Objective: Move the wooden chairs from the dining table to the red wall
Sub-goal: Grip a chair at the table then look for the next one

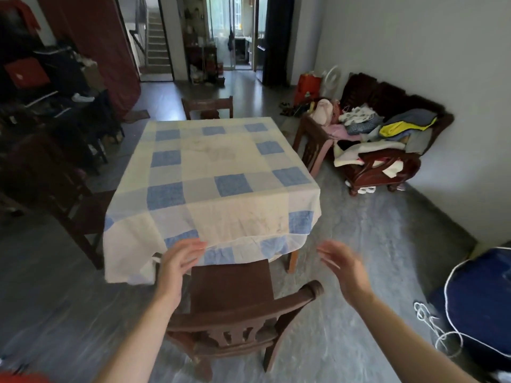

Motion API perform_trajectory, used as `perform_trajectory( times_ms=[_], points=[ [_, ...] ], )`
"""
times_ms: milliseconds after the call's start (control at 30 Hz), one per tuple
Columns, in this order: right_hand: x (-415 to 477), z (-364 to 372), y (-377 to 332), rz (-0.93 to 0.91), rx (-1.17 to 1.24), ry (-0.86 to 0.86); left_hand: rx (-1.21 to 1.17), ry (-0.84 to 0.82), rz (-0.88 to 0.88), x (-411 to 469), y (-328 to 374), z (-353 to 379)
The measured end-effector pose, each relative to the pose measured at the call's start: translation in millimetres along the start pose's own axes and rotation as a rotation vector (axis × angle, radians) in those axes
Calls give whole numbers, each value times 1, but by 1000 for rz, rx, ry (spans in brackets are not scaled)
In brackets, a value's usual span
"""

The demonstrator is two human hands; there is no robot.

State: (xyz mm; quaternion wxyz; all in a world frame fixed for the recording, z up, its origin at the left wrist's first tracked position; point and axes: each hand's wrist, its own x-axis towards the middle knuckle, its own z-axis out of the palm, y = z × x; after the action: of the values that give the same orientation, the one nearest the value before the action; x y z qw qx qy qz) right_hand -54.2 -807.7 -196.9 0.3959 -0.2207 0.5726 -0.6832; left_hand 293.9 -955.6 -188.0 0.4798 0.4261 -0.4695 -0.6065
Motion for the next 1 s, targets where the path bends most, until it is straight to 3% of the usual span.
perform_trajectory(
  times_ms=[133, 500, 767, 1000],
  points=[
    [-1, -32, -50, -40, 205, 88, -214, -175, -108, 11, 14, 89],
    [32, -200, -128, -214, 331, 270, -265, -489, -221, 16, 13, 351],
    [127, -329, -177, -228, 308, 280, -307, -529, -250, 50, -12, 534],
    [228, -383, -209, -214, 276, 253, -309, -514, -234, 104, -26, 632]
  ],
)
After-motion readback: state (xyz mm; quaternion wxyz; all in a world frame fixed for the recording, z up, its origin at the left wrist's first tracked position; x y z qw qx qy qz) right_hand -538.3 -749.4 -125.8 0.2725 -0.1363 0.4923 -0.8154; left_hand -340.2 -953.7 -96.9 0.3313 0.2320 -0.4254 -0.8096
